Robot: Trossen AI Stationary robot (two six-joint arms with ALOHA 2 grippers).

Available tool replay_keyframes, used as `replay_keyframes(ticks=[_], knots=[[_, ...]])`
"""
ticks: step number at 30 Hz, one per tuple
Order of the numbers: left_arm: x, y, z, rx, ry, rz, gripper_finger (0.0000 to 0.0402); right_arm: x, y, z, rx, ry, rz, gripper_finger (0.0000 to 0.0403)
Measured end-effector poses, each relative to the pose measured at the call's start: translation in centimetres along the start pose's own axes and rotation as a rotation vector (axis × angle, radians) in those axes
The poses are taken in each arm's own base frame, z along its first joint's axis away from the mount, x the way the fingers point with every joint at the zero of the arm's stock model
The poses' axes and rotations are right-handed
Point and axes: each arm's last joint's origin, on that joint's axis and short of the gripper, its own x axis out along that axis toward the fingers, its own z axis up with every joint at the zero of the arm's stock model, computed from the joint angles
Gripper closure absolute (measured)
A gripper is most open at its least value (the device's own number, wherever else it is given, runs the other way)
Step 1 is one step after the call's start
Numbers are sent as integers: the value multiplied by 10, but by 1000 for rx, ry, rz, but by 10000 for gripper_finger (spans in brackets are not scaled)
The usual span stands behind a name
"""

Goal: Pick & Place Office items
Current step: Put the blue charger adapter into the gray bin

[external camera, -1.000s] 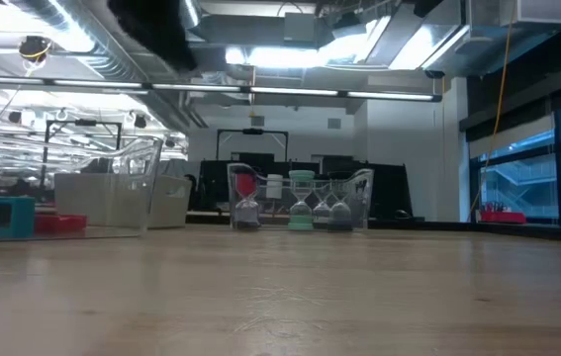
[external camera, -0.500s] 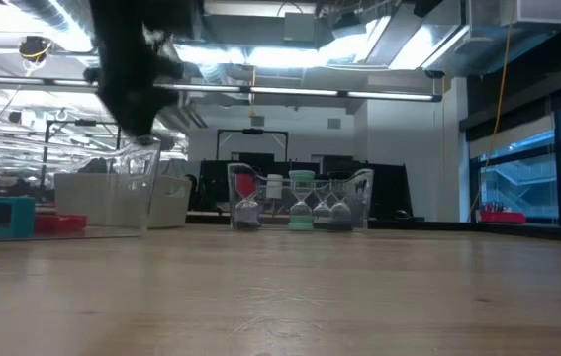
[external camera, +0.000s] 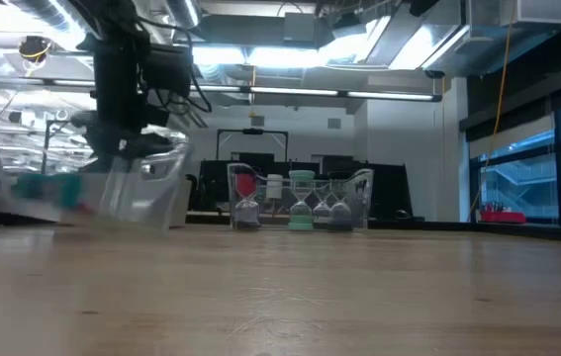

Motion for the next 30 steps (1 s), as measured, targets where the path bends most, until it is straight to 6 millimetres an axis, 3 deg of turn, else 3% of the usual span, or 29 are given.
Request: replay_keyframes(ticks=[7,16,30], knots=[[4,2,7,7,11,-37,176,0,0,0,0,0,0,124],[-2,-1,3,59,21,-75,176,0,0,0,0,0,-1,124],[-39,19,-5,-12,-110,-185,176,0,0,0,0,1,0,124]])
